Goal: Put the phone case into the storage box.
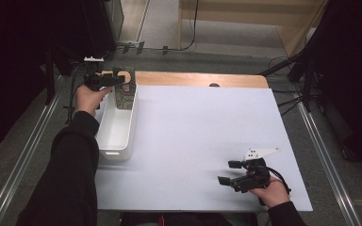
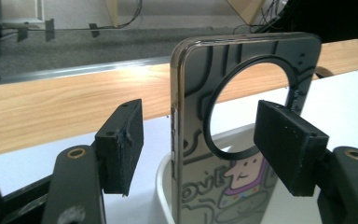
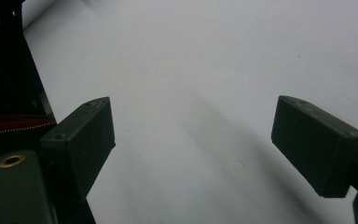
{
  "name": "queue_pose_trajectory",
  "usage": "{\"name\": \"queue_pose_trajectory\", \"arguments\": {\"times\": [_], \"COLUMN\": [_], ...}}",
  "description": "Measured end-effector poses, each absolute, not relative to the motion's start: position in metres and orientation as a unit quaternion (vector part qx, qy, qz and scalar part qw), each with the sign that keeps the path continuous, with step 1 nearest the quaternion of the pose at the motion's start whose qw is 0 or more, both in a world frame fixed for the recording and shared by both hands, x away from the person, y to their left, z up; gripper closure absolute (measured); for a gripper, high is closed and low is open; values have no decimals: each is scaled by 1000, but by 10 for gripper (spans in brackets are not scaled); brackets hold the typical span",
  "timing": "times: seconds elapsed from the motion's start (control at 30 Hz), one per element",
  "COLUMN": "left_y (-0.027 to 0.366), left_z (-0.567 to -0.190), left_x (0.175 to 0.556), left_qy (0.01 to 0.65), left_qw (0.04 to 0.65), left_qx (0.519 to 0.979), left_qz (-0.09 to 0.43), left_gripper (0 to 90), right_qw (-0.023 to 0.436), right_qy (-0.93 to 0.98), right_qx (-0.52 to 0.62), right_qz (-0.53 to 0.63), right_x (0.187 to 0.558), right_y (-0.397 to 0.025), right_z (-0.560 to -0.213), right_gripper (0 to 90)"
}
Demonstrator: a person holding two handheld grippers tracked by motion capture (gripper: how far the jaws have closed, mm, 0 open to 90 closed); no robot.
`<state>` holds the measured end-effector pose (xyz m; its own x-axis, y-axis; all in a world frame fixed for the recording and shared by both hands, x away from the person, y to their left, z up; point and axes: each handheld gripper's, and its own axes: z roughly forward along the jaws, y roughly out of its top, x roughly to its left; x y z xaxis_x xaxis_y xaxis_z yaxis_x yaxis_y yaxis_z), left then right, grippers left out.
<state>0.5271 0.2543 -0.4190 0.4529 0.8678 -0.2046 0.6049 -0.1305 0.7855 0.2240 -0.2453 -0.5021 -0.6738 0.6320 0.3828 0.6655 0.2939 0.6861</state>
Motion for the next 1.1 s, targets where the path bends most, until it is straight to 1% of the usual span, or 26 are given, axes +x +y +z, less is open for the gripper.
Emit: {"name": "queue_pose_trajectory", "arguments": {"times": [0.3, 0.37, 0.47, 0.77, 0.87, 1.1], "left_y": [257, 257, 259, 261, 262, 261], "left_z": [-408, -406, -403, -391, -387, -378], "left_x": [520, 519, 517, 508, 505, 496], "left_qy": [500, 502, 506, 500, 506, 498], "left_qw": [428, 427, 423, 420, 418, 413], "left_qx": [740, 740, 742, 748, 747, 757], "left_qz": [138, 132, 122, 120, 107, 92], "left_gripper": [326, 298, 298, 298, 298, 297], "right_qw": [20, 20, 19, 18, 21, 21], "right_qy": [-806, -807, -807, -807, -807, -809], "right_qx": [-400, -399, -400, -400, -399, -394], "right_qz": [-435, -435, -435, -434, -435, -435], "right_x": [225, 225, 224, 225, 225, 228], "right_y": [-244, -243, -243, -243, -242, -240], "right_z": [-502, -502, -502, -501, -501, -501], "right_gripper": [122, 122, 122, 122, 122, 122]}}
